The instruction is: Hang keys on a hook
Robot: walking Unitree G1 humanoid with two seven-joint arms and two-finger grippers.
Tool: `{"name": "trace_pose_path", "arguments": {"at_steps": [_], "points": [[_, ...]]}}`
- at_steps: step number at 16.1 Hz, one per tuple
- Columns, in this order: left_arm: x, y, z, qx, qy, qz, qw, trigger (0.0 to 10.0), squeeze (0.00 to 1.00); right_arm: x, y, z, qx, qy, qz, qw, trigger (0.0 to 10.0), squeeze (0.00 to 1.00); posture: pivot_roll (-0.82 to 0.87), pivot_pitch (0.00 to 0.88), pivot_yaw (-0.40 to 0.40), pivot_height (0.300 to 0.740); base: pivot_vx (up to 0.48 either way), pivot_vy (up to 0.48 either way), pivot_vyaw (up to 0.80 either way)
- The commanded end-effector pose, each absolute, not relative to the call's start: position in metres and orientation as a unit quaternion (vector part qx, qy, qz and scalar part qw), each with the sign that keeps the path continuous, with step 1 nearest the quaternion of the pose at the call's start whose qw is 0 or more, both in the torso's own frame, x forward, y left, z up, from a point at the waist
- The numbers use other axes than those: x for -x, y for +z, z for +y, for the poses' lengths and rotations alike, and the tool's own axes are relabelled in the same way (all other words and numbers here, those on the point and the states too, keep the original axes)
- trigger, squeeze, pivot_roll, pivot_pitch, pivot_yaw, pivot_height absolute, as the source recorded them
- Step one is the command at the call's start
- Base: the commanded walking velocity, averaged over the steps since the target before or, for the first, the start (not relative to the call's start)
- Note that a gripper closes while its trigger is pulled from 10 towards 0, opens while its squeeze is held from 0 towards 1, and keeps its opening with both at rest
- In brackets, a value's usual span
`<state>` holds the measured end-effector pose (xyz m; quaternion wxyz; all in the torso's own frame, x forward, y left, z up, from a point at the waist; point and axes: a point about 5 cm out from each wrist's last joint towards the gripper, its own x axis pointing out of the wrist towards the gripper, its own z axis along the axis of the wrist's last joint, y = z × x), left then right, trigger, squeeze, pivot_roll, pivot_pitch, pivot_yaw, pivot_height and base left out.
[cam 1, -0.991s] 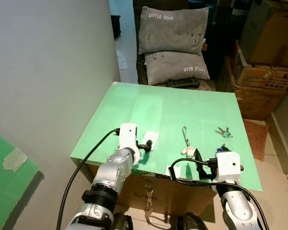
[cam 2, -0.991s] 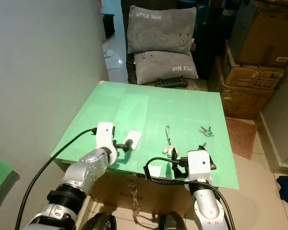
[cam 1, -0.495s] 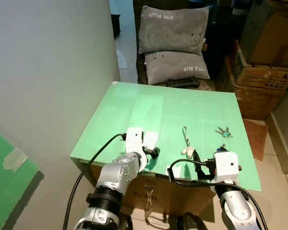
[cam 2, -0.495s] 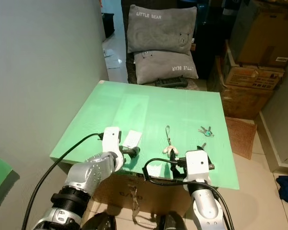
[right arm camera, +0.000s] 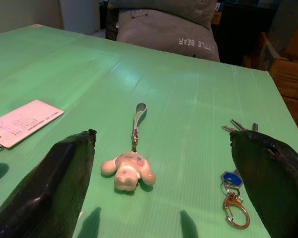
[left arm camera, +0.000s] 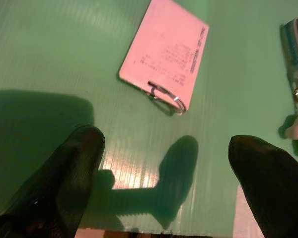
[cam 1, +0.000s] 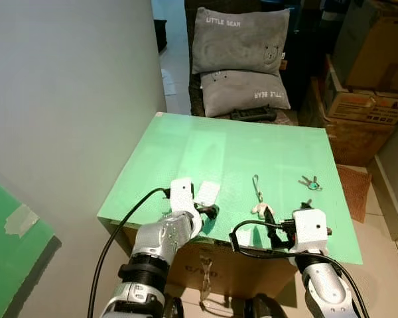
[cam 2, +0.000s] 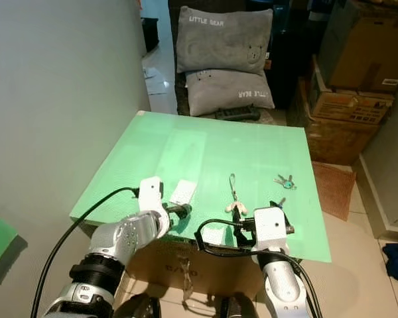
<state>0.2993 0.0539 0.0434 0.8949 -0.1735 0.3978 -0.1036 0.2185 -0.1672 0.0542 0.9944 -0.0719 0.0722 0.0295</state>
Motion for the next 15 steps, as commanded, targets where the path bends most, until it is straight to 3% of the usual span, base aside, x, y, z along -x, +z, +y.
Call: {"name": "trace_pose_path", "arguments": {"at_steps": [1, 4, 8, 12, 15], "points": [[-0.312, 0.066, 0.029, 0.175, -0.134, 0.371, 0.902, 10.0, 0.00, -0.217, 0.055, -0.165, 0.073, 0.033, 0.075, 0.994, 10.0, 0.00, -0.16, 0.022, 0.077, 0.682, 0.000, 0.000, 0.00], [-0.322, 0.080, 0.025, 0.149, -0.157, 0.319, 0.923, 10.0, 0.00, -0.217, 0.055, -0.162, 0.077, 0.038, 0.072, 0.994, 10.0, 0.00, -0.16, 0.025, 0.081, 0.682, 0.000, 0.000, 0.00], [-0.325, 0.091, 0.049, 0.081, -0.181, 0.211, 0.957, 10.0, 0.00, -0.217, 0.055, -0.162, 0.079, 0.035, 0.069, 0.994, 10.0, 0.00, -0.16, 0.027, 0.082, 0.682, 0.000, 0.000, 0.00], [-0.311, 0.092, 0.043, -0.013, -0.239, 0.089, 0.967, 10.0, 0.00, -0.217, 0.053, -0.157, 0.080, 0.045, 0.070, 0.993, 10.0, 0.00, -0.14, 0.043, 0.070, 0.682, 0.000, 0.000, 0.00], [-0.300, 0.068, 0.037, -0.076, -0.271, 0.074, 0.957, 10.0, 0.00, -0.218, 0.053, -0.153, 0.081, 0.053, 0.069, 0.993, 10.0, 0.00, -0.14, 0.055, 0.067, 0.682, 0.000, 0.000, 0.00]]}}
